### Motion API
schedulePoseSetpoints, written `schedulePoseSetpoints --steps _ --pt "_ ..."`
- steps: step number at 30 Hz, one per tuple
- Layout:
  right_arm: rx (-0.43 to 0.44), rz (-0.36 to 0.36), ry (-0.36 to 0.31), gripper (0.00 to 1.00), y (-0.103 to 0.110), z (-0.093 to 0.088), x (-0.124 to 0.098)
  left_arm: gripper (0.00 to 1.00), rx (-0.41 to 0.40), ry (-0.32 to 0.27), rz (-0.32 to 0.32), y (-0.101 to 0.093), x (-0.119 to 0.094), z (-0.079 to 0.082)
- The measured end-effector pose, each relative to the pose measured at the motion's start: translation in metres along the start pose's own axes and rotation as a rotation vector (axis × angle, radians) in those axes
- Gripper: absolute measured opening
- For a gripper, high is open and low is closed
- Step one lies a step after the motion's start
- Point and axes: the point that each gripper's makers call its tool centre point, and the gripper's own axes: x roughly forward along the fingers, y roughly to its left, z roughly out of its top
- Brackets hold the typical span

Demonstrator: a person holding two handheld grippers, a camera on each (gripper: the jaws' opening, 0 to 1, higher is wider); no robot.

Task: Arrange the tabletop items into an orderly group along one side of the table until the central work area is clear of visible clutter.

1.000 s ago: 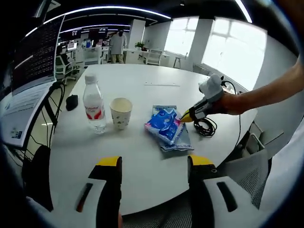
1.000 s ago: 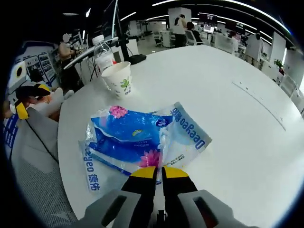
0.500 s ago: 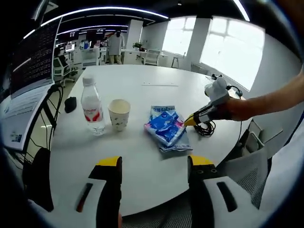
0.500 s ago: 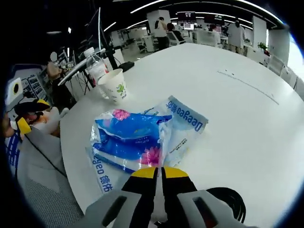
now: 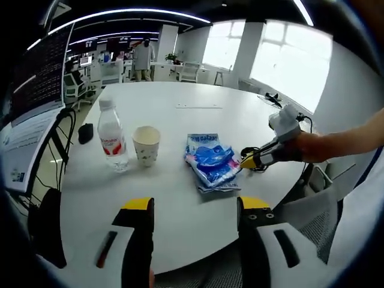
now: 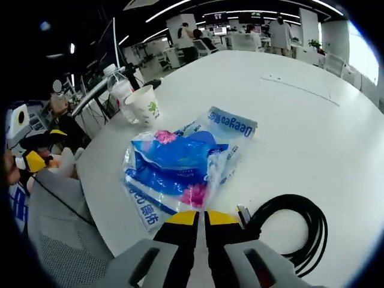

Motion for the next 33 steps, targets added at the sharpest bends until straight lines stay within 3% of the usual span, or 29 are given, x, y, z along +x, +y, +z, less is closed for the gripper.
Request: schedulePoseSetpoints --steps 8,13,21,33 --pt "0.021 -0.003 0.009 0.02 0.008 -0.014 -0.004 0.55 0.006 -0.003 -0.005 0.000 0.002 0.003" --pt "0.047 -0.005 -0.036 0.03 0.006 -0.002 -0.009 0.55 0.008 -0.004 -0.007 -0.001 0.001 0.003" --pt "0.058 -0.004 -0.050 0.11 0.000 0.014 -0.010 0.55 0.005 -0.002 -0.011 -0.006 0.000 -0.001" --pt "0.082 -0.006 -0.051 0.17 -0.004 0.020 -0.004 0.55 0.006 -0.001 -0.003 -0.003 -0.002 -0.001"
